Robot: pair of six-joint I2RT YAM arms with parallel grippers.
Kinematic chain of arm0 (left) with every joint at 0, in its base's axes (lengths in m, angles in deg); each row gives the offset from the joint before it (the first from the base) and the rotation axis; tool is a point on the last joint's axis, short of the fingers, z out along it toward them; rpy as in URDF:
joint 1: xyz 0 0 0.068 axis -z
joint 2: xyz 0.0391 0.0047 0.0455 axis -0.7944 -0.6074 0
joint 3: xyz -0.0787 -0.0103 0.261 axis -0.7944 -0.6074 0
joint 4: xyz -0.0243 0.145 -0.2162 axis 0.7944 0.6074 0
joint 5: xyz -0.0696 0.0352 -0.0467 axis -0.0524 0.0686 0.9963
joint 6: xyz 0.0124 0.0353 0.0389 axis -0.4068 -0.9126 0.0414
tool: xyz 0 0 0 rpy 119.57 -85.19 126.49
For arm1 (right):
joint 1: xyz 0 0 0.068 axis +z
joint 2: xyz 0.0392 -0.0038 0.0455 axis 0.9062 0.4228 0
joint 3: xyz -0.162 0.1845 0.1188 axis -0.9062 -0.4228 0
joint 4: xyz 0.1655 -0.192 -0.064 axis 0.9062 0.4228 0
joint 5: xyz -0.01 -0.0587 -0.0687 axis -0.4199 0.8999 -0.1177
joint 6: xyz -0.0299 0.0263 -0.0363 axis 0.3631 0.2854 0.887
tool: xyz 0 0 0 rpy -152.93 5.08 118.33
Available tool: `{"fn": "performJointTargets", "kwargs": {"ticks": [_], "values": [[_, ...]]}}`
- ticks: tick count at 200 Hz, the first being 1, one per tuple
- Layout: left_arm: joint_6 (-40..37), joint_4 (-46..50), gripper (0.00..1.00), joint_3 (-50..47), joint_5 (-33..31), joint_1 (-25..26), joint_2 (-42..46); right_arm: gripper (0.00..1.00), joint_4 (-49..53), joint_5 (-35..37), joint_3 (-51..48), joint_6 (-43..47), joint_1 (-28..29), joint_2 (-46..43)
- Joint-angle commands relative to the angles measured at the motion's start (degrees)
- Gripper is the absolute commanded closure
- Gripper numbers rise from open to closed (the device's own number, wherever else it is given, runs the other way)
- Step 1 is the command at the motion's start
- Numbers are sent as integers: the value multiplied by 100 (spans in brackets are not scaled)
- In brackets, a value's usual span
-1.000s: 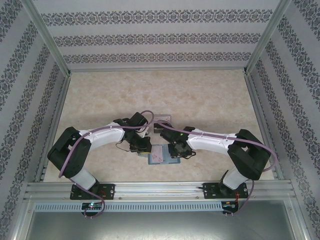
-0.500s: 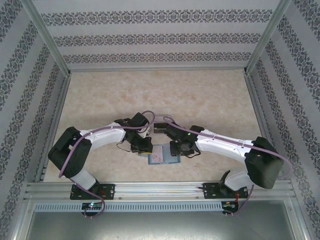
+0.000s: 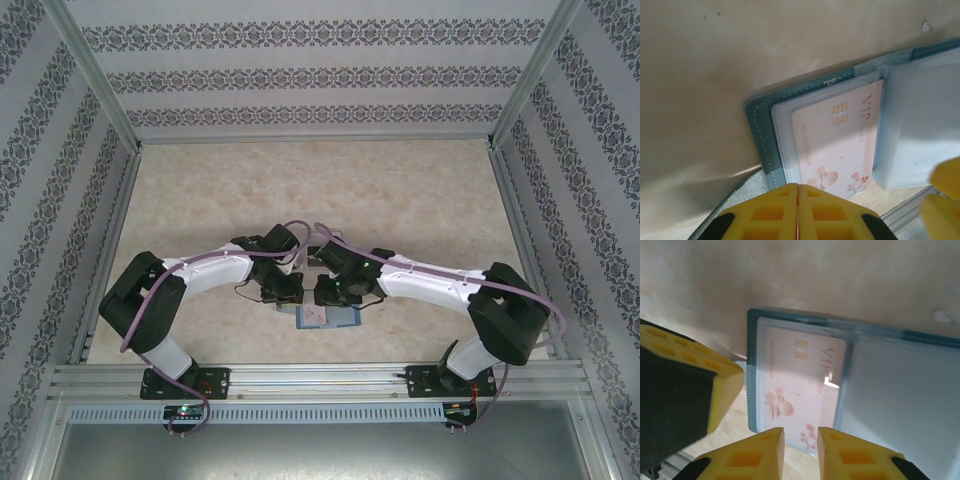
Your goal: Take the credit cards out of the card holder
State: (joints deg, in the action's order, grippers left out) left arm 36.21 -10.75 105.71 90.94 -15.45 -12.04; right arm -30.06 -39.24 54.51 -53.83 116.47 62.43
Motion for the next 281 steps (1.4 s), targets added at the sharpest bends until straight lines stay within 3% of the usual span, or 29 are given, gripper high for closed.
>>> {"fn": "performJointTargets", "kwargs": {"ticks": [1,61,213,281], "values": [[-83,58,90,187,80,65,-114,74,-581,-301,-30,-199,-44,212],[-24,-106,91,185,223,74,-326,74,-527,-167,-44,-115,-51,641],[252,-448,90,300,430,262,-515,56,-267,1,-105,37,-25,776],[-91,235,90,374,-182,319,-576,51,-34,232,-165,44,-9,409]]}}
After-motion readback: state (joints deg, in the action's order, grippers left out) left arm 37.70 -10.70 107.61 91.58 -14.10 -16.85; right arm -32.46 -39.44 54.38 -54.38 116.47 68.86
